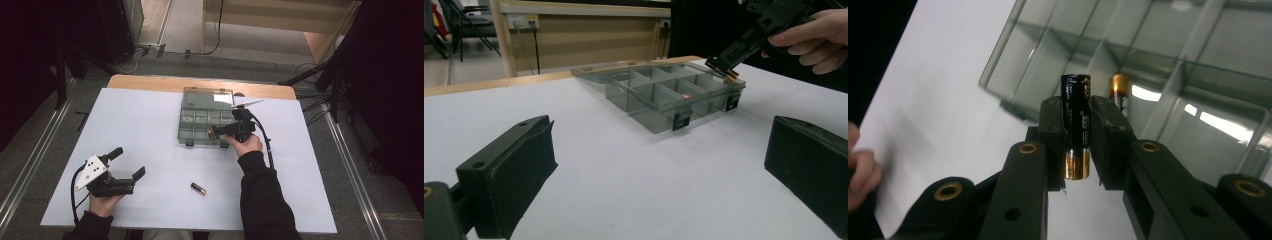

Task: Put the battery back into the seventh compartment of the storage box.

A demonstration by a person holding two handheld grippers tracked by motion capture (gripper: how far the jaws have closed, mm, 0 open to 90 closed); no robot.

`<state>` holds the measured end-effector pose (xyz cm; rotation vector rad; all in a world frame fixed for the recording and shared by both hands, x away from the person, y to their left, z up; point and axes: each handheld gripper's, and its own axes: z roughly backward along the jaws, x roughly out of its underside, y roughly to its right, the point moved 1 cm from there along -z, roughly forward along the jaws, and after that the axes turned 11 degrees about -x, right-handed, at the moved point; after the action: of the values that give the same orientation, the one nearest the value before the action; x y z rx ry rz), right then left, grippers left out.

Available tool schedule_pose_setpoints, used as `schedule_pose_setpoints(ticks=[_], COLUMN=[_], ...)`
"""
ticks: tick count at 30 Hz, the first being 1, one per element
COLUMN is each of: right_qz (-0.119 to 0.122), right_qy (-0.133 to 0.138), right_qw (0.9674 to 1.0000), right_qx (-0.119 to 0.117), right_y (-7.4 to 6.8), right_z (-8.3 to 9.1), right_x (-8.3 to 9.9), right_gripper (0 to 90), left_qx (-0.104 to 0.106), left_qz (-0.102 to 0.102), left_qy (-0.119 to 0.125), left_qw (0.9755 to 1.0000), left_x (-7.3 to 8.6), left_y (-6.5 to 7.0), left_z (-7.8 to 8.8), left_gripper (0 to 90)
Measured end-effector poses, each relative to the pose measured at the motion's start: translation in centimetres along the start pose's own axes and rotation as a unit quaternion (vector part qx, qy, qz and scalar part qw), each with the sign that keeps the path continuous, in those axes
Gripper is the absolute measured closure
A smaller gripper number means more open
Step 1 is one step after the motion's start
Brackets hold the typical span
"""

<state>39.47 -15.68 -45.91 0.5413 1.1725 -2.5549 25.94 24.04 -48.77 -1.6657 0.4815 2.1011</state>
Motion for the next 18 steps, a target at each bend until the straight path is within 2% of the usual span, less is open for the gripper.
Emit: schedule_pose_setpoints(ticks=[3, 8, 10, 12, 14, 15, 18], right_qz=[-0.028, -0.048, -0.065, -0.061, -0.058, -0.056, -0.030], right_qy=[0.015, 0.026, 0.042, 0.052, 0.051, 0.052, 0.043], right_qw=[0.9994, 0.9985, 0.9969, 0.9966, 0.9968, 0.9969, 0.9984], right_qx=[-0.008, 0.000, 0.010, 0.021, 0.022, 0.022, 0.022], right_y=[0.7, 1.2, 1.3, 1.0, 0.9, 0.7, -0.2], right_z=[-0.3, -0.6, -0.7, -0.7, -0.7, -0.6, -0.3], right_x=[-0.3, -0.6, -0.5, -0.5, -0.5, -0.5, -0.2], right_gripper=[77.6, 77.6, 70.0, 66.3, 64.5, 60.5, 40.2], left_qx=[-0.001, -0.001, 0.000, 0.000, -0.001, -0.001, 0.000], left_qz=[0.000, 0.000, -0.001, -0.001, -0.001, 0.000, -0.001], left_qy=[0.000, 0.001, 0.000, 0.000, 0.000, 0.000, -0.001], left_qw=[1.0000, 1.0000, 1.0000, 1.0000, 1.0000, 1.0000, 1.0000], left_x=[0.0, 0.0, 0.0, 0.0, 0.0, 0.0, 0.0], left_y=[-0.1, -0.1, -0.1, -0.1, -0.1, -0.1, -0.1], left_z=[0.0, 0.0, 0.0, 0.0, 0.0, 0.0, 0.0], left_gripper=[0.0, 0.0, 0.0, 0.0, 0.0, 0.0, 0.0])
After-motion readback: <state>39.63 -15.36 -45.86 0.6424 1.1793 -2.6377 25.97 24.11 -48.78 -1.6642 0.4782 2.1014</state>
